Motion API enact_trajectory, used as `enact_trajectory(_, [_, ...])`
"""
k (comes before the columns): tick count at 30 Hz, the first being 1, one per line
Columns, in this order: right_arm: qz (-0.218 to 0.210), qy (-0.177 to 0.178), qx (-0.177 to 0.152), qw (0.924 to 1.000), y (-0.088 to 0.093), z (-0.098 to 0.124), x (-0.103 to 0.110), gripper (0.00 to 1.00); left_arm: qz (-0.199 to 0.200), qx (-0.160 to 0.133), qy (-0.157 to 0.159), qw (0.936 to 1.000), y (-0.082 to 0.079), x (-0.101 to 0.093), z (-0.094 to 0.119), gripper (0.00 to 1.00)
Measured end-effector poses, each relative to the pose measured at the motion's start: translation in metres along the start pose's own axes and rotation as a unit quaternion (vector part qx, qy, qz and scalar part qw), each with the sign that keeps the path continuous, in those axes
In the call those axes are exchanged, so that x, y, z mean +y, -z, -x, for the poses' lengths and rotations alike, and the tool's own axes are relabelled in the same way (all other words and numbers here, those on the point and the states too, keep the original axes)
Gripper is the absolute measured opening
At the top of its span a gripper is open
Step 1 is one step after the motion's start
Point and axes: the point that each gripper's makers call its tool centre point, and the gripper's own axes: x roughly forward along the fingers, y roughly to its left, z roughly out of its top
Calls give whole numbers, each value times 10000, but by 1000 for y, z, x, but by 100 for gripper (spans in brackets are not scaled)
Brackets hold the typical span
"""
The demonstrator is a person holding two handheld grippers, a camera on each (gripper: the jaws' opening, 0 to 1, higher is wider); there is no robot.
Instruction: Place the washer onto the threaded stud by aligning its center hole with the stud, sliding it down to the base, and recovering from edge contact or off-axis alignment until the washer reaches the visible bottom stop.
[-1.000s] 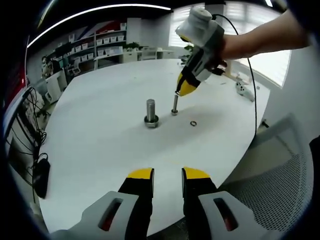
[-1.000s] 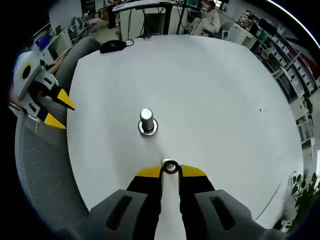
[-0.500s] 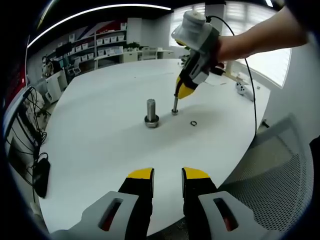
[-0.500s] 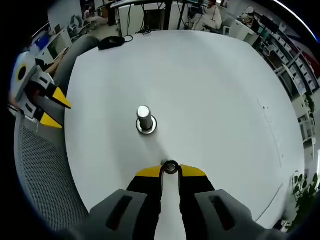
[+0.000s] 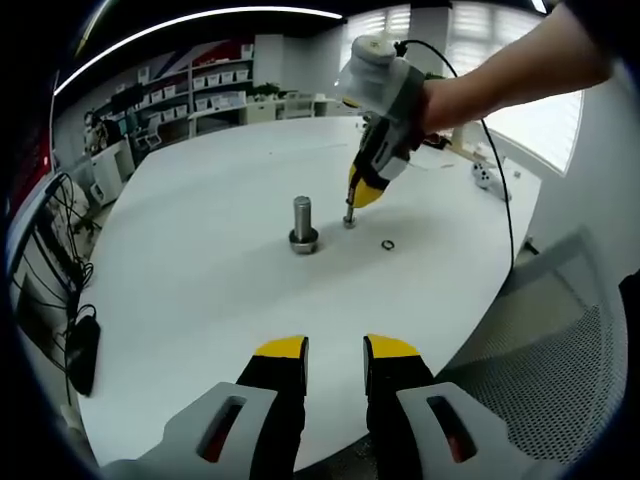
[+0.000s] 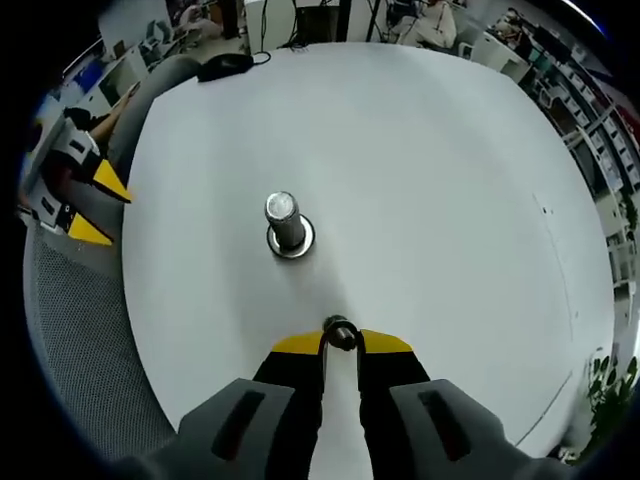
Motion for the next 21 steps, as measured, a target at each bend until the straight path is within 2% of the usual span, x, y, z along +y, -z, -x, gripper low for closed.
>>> enact_trajectory(8, [-85,-101,170,9998,5,-10,3,14,31,-16,-29,10000,-1,1,1,20])
enact_trajectory(21, [-297,-127,114,9994,6,-15,4,14,65,-26,-50,10000,-1,3,0,20])
